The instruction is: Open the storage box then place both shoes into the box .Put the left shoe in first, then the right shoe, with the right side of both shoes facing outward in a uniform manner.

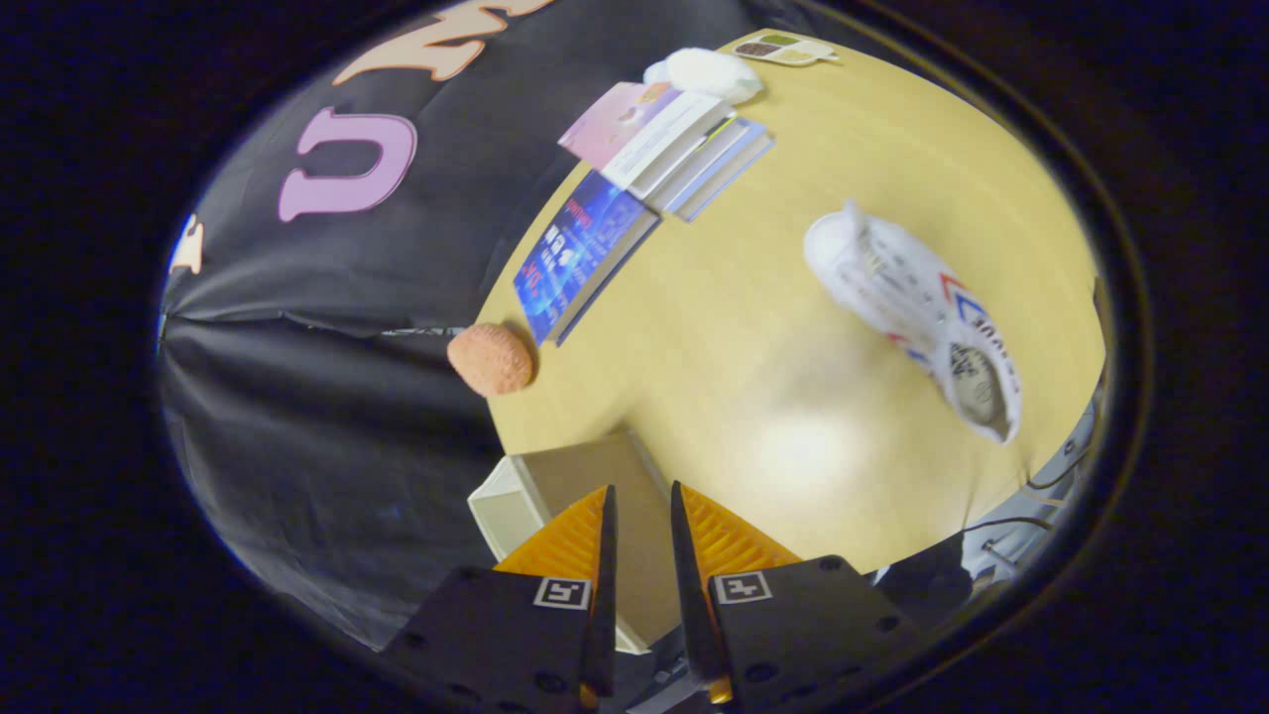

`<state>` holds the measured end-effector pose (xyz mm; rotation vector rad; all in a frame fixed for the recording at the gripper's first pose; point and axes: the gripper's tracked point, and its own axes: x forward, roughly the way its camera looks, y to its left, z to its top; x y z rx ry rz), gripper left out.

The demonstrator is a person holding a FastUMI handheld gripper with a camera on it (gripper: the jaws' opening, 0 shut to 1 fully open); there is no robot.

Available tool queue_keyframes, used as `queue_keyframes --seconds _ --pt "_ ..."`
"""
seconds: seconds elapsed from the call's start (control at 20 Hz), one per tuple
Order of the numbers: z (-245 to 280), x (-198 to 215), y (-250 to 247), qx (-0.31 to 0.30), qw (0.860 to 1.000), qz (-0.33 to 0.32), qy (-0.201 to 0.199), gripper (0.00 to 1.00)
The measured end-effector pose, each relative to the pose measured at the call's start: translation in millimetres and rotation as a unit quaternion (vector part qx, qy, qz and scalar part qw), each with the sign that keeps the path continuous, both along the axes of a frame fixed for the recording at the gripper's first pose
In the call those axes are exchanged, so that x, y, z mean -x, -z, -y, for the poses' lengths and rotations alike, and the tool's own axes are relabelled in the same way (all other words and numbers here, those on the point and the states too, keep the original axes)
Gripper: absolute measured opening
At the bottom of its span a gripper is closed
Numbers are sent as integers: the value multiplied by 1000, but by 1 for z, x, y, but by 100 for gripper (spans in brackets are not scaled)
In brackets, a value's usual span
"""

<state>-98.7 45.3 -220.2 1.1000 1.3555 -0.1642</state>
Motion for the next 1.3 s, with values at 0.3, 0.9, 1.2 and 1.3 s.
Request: queue_keyframes --seconds 0.3,0.9,1.2,1.3 --pt "104 23 54 88 995 -38 2 31" --pt "183 38 134 166 983 -55 -58 45" --pt "179 33 165 162 981 -50 -97 45" --pt "178 32 169 156 981 -45 -105 45"
